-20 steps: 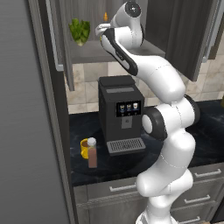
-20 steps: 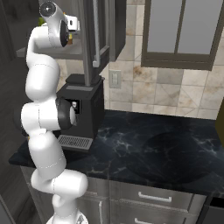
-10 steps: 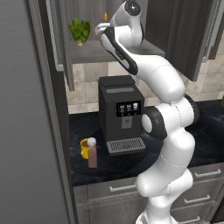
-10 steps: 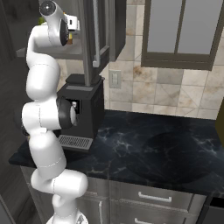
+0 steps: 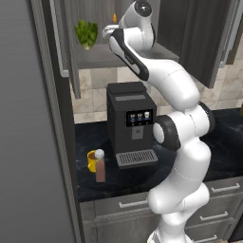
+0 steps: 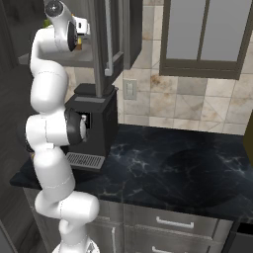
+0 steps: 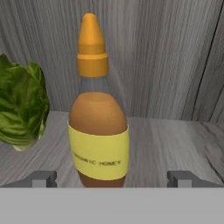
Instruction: Pick the cinnamon and honey bottle from the cabinet and place them next to the mug.
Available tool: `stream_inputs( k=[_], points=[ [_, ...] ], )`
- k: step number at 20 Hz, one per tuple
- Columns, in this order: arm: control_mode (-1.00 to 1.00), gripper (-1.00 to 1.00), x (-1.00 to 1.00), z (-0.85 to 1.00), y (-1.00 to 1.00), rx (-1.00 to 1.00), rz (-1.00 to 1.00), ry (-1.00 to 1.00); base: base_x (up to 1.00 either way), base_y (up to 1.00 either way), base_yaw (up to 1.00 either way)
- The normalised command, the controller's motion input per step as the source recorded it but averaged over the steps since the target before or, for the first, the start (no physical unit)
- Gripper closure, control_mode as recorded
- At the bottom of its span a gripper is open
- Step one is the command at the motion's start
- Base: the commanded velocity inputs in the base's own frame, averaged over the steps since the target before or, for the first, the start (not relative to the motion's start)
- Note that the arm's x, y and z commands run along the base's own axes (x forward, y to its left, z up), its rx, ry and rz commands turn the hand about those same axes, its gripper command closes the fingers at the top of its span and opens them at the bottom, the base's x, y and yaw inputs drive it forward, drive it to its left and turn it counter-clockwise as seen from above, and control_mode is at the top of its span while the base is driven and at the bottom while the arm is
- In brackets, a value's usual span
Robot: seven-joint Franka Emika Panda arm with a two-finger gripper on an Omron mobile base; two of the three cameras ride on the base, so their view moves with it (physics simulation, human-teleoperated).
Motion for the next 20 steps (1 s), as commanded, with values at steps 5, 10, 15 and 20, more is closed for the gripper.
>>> stream_inputs(
  k=[5,10,15,20],
  points=[
    [-1.00,-1.00,0.15,0.00,0.06,0.00,0.00,0.01,0.00,0.00,0.00],
    [-1.00,-1.00,0.26,-0.04,0.02,0.00,0.00,0.04,0.00,0.00,0.00],
    [-1.00,-1.00,0.18,0.00,0.06,0.00,0.00,0.05,0.00,0.00,0.00],
    [-1.00,-1.00,0.10,0.00,0.10,0.00,0.00,0.04,0.00,0.00,0.00]
  ],
)
